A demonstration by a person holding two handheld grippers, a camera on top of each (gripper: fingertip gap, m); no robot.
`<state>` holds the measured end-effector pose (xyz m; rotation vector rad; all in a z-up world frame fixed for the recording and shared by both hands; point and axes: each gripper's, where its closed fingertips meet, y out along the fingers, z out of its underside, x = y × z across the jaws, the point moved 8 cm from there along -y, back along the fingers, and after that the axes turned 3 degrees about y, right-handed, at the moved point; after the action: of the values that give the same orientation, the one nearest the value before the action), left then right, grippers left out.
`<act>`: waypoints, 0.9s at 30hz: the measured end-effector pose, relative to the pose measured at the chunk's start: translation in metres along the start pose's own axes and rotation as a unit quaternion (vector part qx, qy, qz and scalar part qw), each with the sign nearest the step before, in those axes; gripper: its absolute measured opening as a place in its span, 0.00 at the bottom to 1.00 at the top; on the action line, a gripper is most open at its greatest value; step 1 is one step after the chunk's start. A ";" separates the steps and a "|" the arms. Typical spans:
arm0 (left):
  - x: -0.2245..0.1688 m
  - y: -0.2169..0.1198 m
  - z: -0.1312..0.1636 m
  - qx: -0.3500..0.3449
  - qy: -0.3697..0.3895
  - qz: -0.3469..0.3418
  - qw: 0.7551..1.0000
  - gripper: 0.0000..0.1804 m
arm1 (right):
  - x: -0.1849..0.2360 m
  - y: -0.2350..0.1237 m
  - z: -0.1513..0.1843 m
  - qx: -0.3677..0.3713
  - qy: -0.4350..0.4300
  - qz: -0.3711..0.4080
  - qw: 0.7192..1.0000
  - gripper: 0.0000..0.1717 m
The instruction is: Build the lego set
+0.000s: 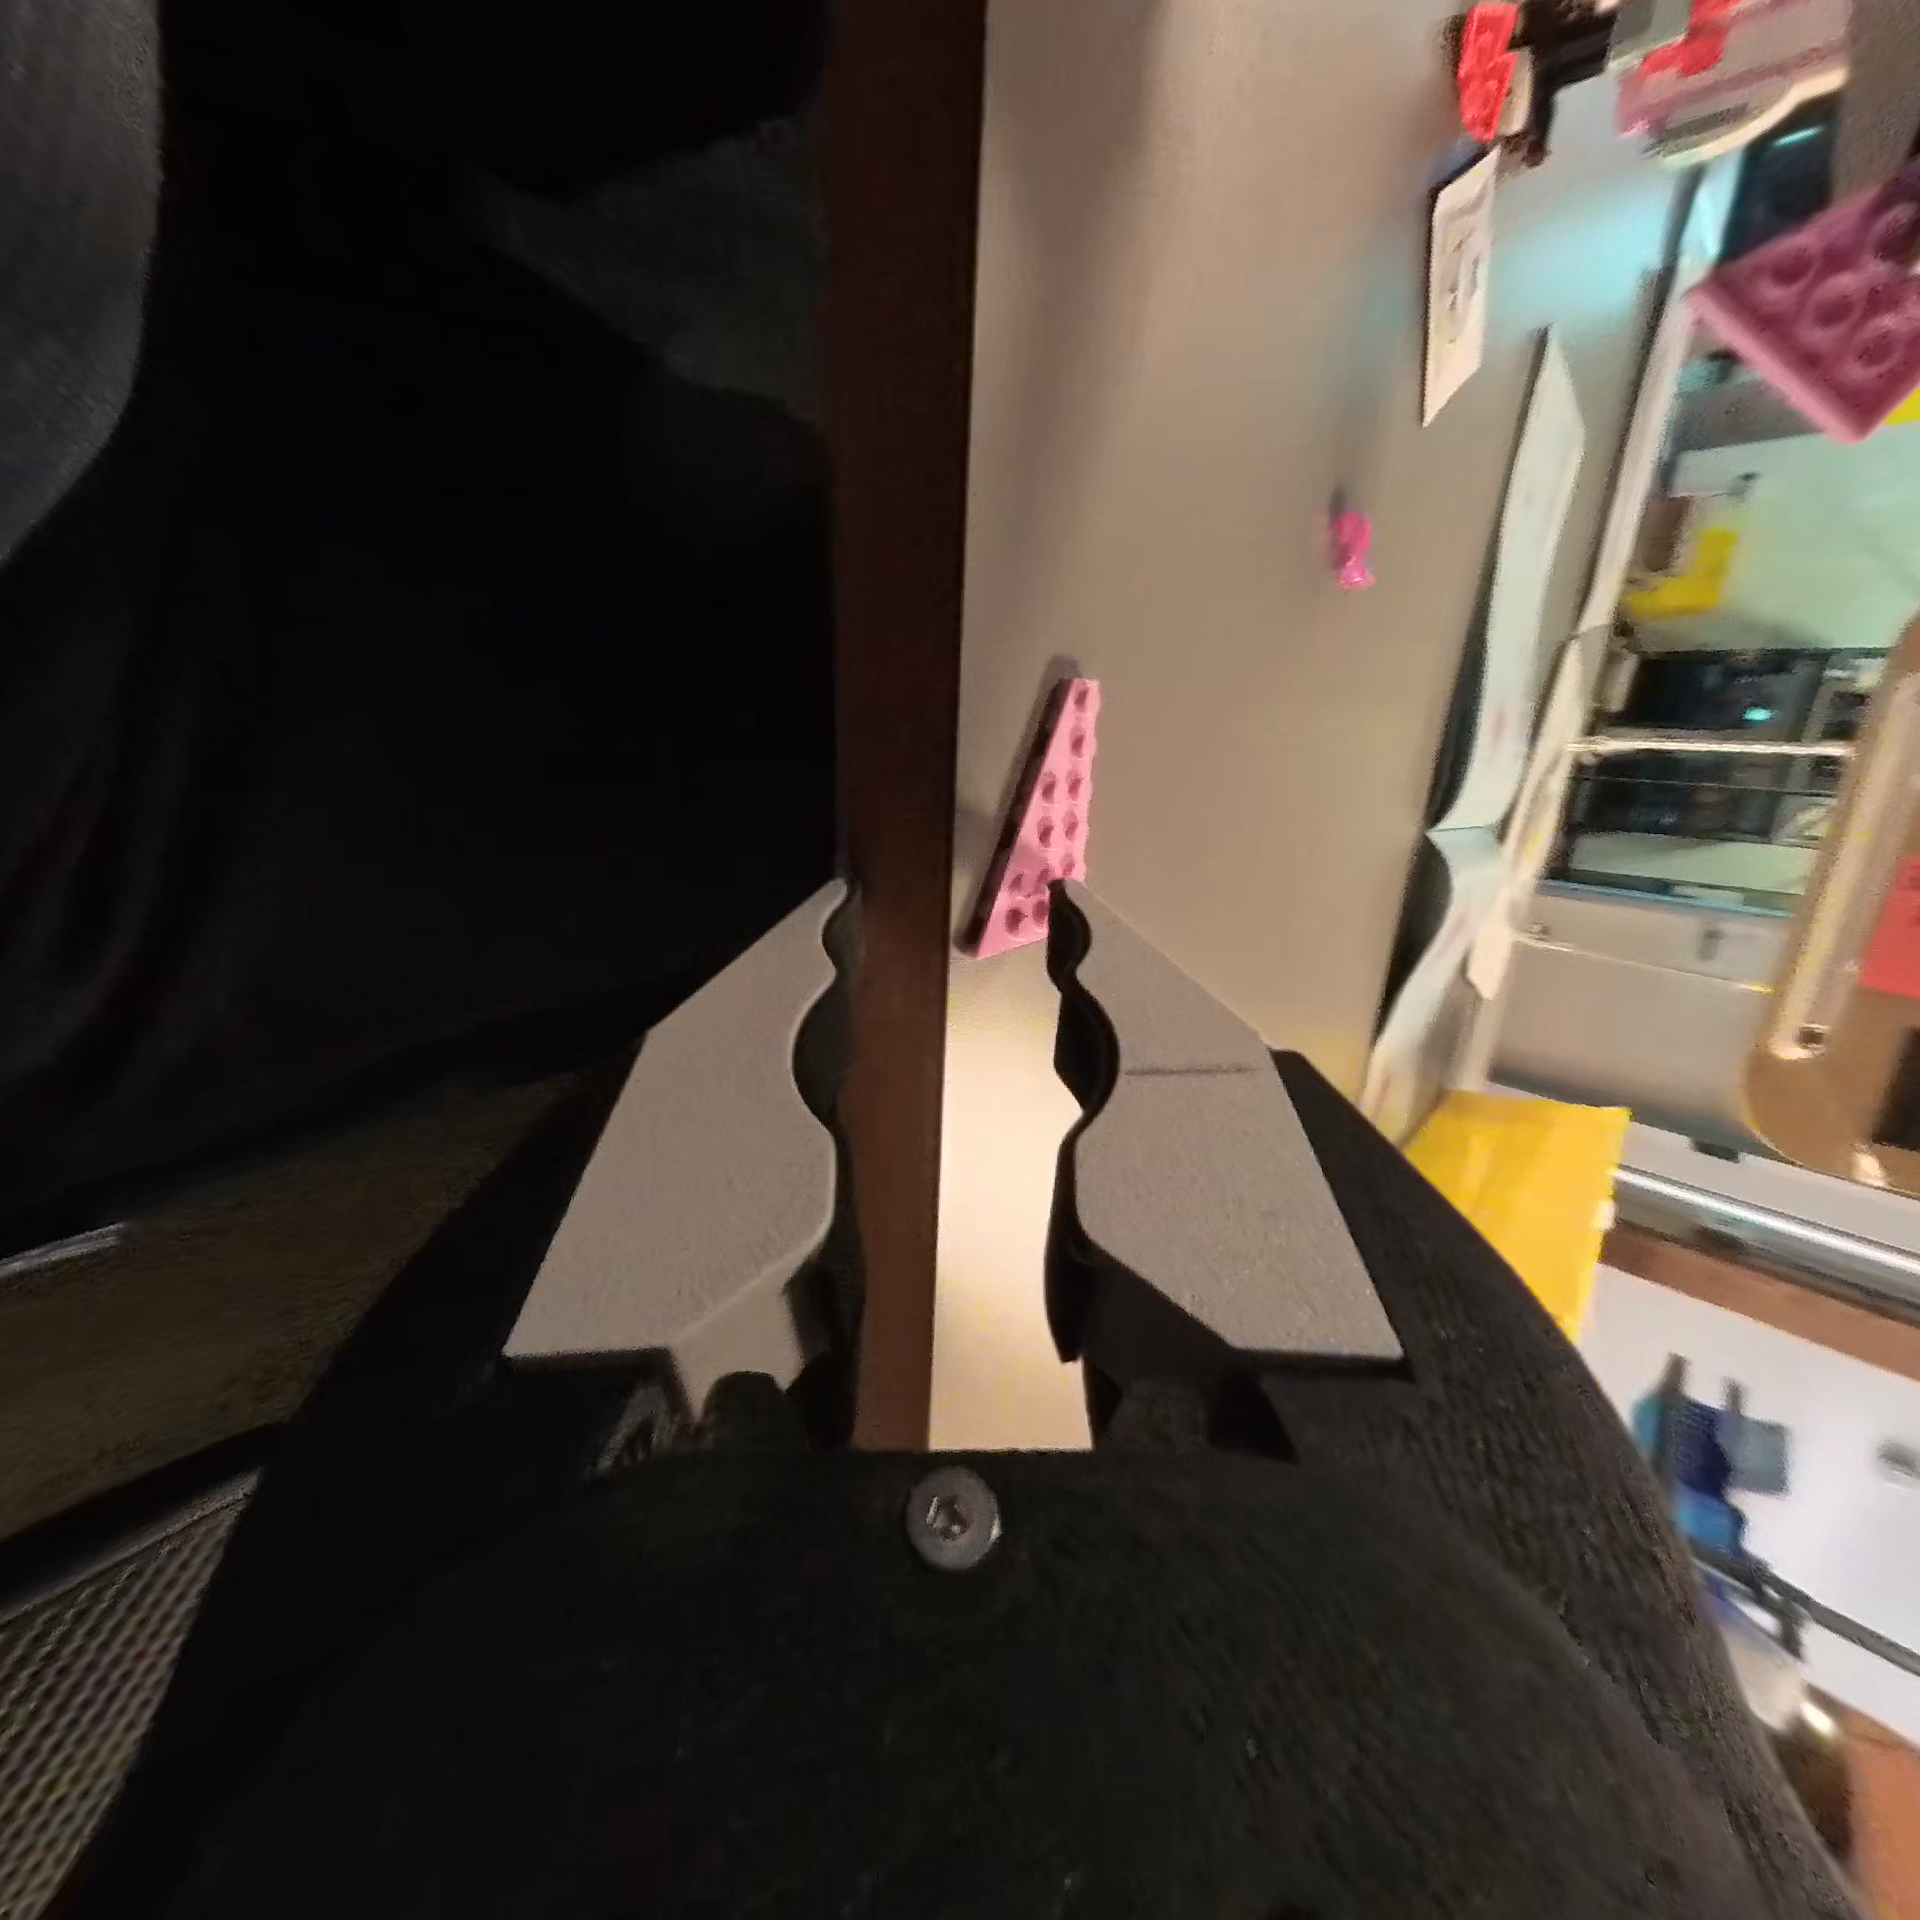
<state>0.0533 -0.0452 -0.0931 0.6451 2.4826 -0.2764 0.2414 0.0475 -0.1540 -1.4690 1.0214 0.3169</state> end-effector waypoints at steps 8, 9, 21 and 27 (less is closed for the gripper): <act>0.004 -0.001 -0.001 0.006 0.011 -0.001 1.000 0.02 | -0.011 -0.020 0.005 -0.030 0.052 0.069 0.996 0.02; 0.005 -0.002 -0.002 0.008 0.017 -0.004 1.000 0.02 | -0.017 -0.020 0.007 -0.034 0.088 0.060 0.994 0.01; 0.010 0.008 -0.013 0.065 0.065 -0.015 0.996 0.02 | -0.091 0.017 0.034 0.124 0.386 -0.258 0.877 0.02; 0.015 0.012 -0.012 0.060 0.057 -0.001 0.997 0.02 | -0.092 0.023 0.029 0.118 0.365 -0.245 0.890 0.02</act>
<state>0.0434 -0.0250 -0.0923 0.7258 2.5913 -0.4036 0.1828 0.1134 -0.1092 -1.5857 1.1612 -0.7601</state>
